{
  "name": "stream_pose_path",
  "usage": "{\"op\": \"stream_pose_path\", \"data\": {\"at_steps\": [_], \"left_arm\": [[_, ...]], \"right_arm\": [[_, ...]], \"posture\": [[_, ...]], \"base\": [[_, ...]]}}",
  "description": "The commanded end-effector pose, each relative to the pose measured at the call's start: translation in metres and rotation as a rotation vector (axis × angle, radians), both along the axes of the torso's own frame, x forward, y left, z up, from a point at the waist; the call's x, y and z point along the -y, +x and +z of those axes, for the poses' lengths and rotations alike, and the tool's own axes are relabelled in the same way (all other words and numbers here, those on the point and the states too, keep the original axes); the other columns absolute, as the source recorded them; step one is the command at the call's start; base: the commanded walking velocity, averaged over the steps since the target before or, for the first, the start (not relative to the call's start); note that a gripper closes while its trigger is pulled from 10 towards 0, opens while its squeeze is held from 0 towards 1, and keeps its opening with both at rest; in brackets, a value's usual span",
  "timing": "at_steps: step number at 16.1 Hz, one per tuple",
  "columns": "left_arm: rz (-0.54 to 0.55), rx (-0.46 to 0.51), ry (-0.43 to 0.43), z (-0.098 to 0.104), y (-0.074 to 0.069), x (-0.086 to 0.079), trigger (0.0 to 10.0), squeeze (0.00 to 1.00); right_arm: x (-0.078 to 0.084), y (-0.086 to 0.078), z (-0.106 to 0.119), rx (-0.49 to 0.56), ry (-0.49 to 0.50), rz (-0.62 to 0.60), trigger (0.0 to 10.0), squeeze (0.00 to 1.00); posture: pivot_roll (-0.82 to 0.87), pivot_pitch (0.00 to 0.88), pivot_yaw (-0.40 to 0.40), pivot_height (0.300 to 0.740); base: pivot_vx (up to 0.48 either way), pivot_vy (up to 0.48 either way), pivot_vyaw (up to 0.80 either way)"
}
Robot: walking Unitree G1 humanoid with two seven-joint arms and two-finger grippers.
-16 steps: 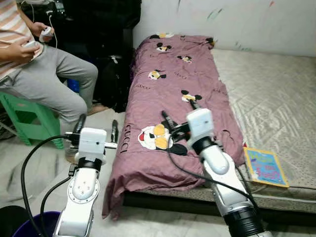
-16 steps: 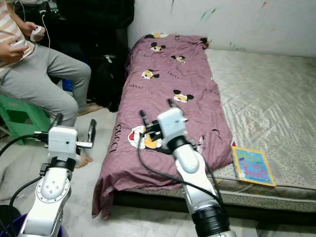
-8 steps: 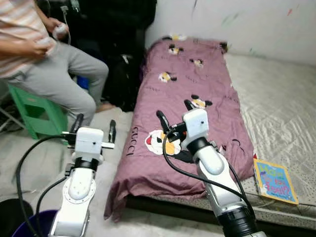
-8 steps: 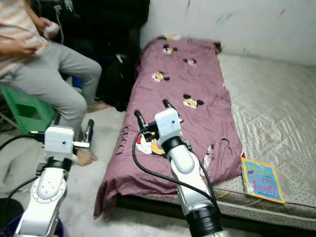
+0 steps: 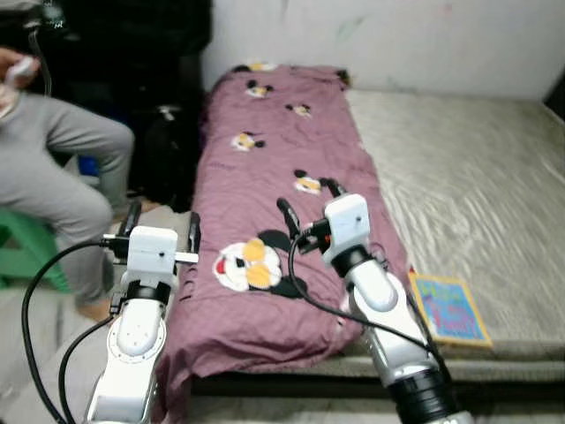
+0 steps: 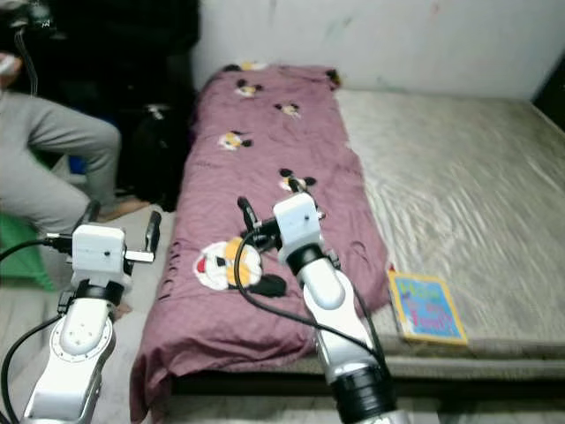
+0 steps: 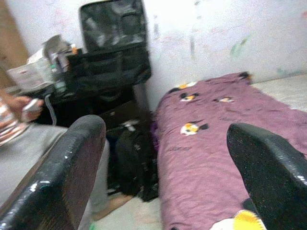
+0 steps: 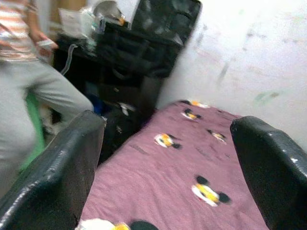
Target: Clean up the room
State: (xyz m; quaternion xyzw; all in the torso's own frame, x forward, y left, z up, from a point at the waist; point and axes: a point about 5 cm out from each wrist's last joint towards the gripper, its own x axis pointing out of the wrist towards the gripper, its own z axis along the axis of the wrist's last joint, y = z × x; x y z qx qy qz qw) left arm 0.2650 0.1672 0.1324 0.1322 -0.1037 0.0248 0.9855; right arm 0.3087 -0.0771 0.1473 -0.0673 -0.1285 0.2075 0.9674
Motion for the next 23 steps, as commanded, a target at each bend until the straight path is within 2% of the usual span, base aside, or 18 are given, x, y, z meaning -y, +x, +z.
{"op": "stream_pose_path", "data": {"at_steps": [1, 4, 16, 23], "left_arm": [[-0.004, -0.01, 0.003, -0.0009, 0.0, 0.0036, 10.0, 0.0], [-0.021, -0.013, -0.003, 0.0004, 0.0008, 0.0057, 10.0, 0.0], [-0.025, -0.013, -0.009, 0.0007, 0.002, 0.0072, 10.0, 0.0], [-0.085, 0.019, -0.02, 0.0038, -0.0007, 0.0123, 10.0, 0.0]], "right_arm": [[0.0047, 0.001, 0.0002, 0.002, 0.001, -0.021, 10.0, 0.0], [0.0055, 0.0012, -0.0007, -0.001, 0.0, -0.028, 10.0, 0.0], [0.0046, 0.0021, -0.0013, -0.001, -0.008, -0.026, 10.0, 0.0], [0.0041, 0.0019, -0.002, -0.001, -0.01, -0.024, 10.0, 0.0]], "posture": [[-0.01, 0.056, -0.07, 0.74], [-0.01, 0.057, -0.068, 0.74], [-0.02, 0.057, -0.071, 0.74], [-0.02, 0.057, -0.071, 0.74]], "base": [[0.0, 0.0, 0.0], [0.0, 0.0, 0.0], [0.0, -0.271, 0.0], [0.0, 0.0, 0.0]]}}
